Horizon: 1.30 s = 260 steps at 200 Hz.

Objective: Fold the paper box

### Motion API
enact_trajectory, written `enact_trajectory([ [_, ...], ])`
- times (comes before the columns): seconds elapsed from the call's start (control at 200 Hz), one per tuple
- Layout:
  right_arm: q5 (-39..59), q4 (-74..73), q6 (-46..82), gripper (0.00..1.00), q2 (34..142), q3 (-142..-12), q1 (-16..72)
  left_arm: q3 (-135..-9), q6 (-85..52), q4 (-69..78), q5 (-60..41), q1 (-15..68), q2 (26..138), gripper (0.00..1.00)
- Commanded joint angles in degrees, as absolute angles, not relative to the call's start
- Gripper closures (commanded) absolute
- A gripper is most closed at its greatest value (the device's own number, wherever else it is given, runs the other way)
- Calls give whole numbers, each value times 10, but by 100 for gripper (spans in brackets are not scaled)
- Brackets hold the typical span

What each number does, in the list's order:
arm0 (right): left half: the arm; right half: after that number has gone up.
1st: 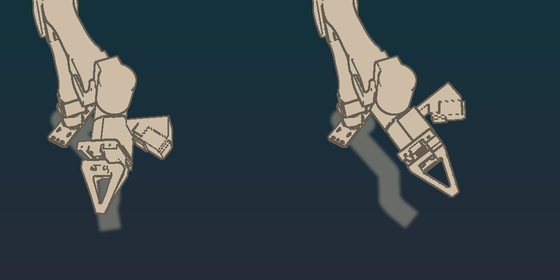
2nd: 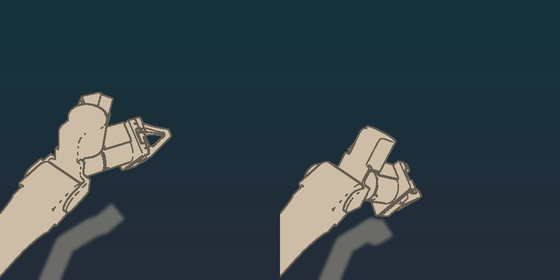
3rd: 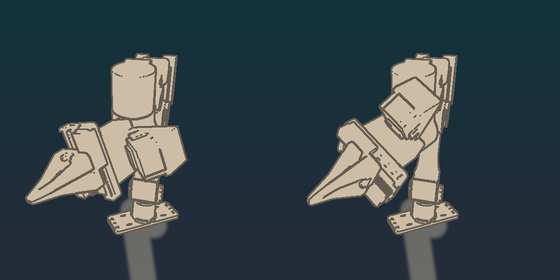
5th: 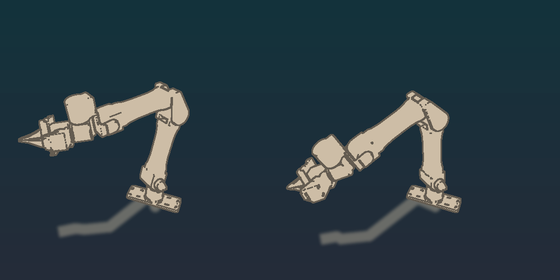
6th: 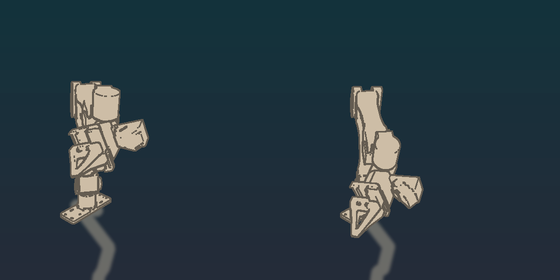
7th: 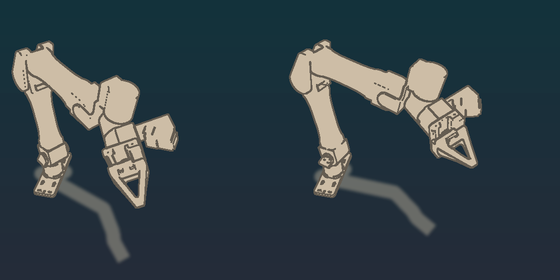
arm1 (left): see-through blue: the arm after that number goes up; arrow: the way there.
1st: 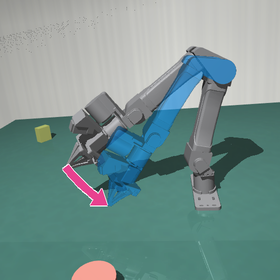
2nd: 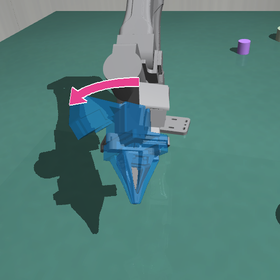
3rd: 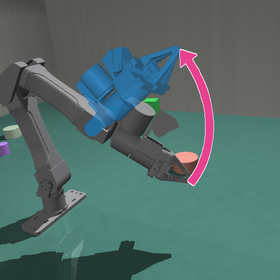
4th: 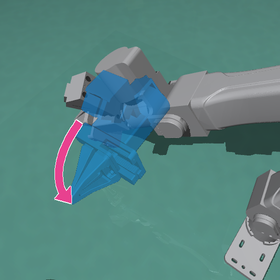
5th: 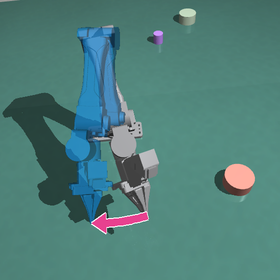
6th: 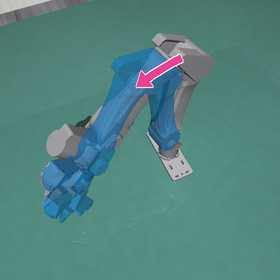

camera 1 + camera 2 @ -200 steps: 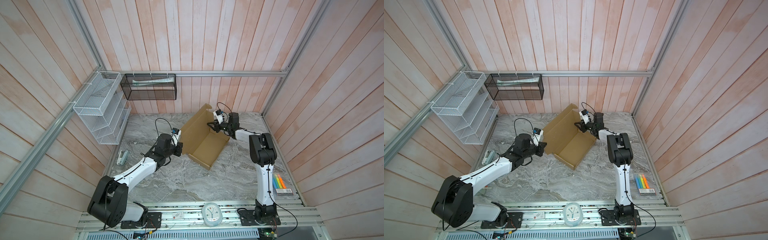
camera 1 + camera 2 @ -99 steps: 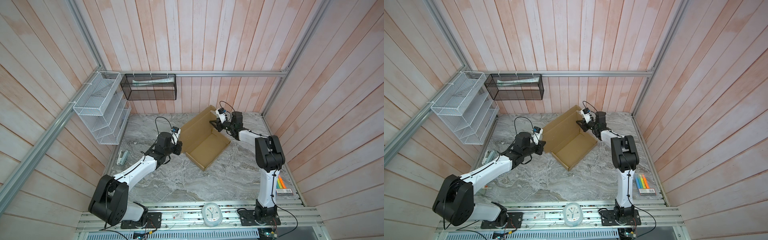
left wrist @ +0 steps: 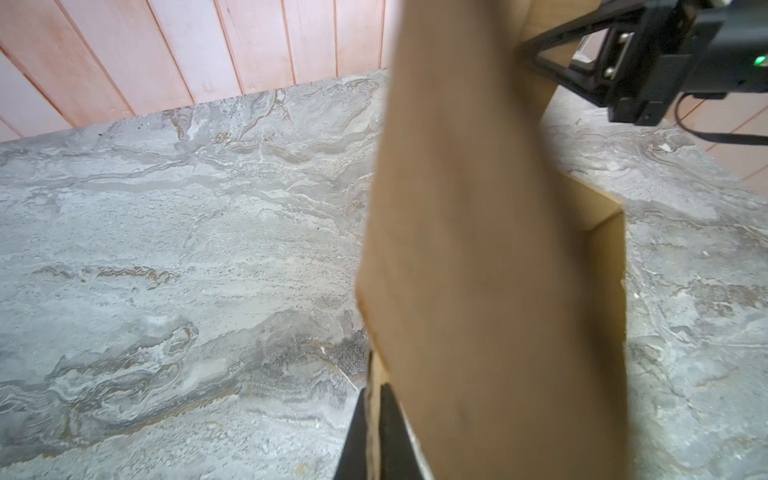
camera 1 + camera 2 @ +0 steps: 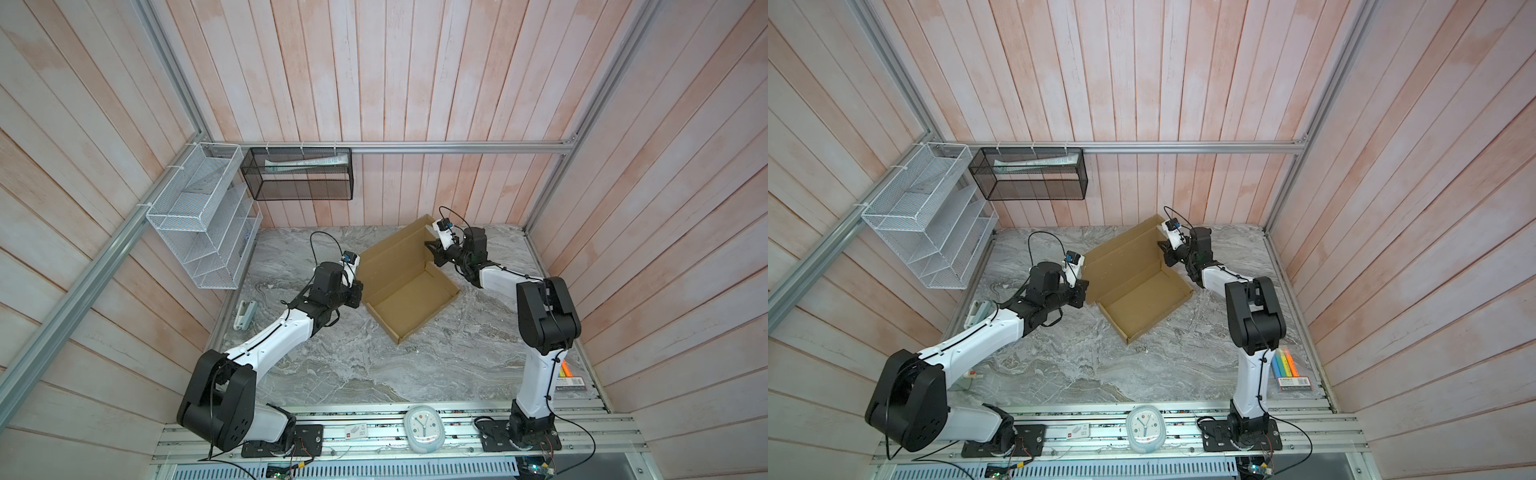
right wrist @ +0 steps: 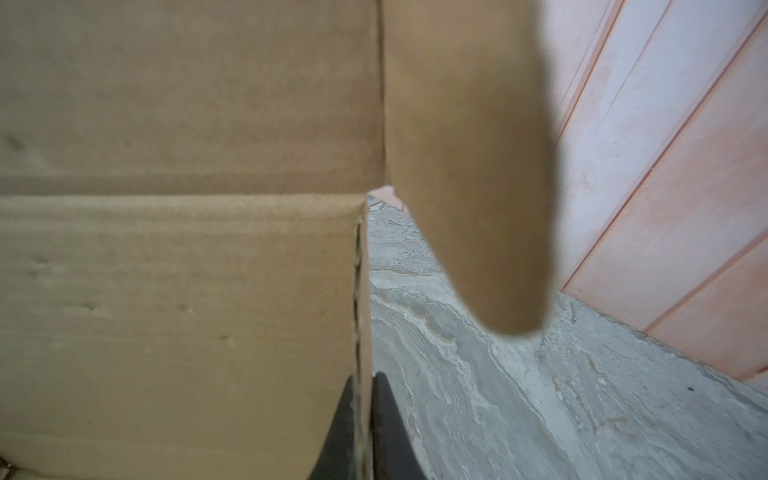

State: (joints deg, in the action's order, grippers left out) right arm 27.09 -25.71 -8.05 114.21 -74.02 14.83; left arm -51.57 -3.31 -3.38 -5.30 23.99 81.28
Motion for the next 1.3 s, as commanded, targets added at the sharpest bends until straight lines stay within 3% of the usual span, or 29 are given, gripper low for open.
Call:
enact_trajectory([
  [0.0,234,-263,-91,93,1099,-711,179,-549,-40,-4,-50,234,829,97],
  [0.255,117,-280,-64,95,1023,-627,221,-572,-95,24,-61,215,853,89],
  [0.67,-27,-308,-9,96,938,-513,296,-586,-110,52,-67,199,858,91],
  [1.045,-51,-316,5,95,919,-478,304,-552,-68,99,-65,199,855,96],
  [1.296,-69,-300,-3,89,911,-494,304,-539,-47,109,-63,199,852,97],
])
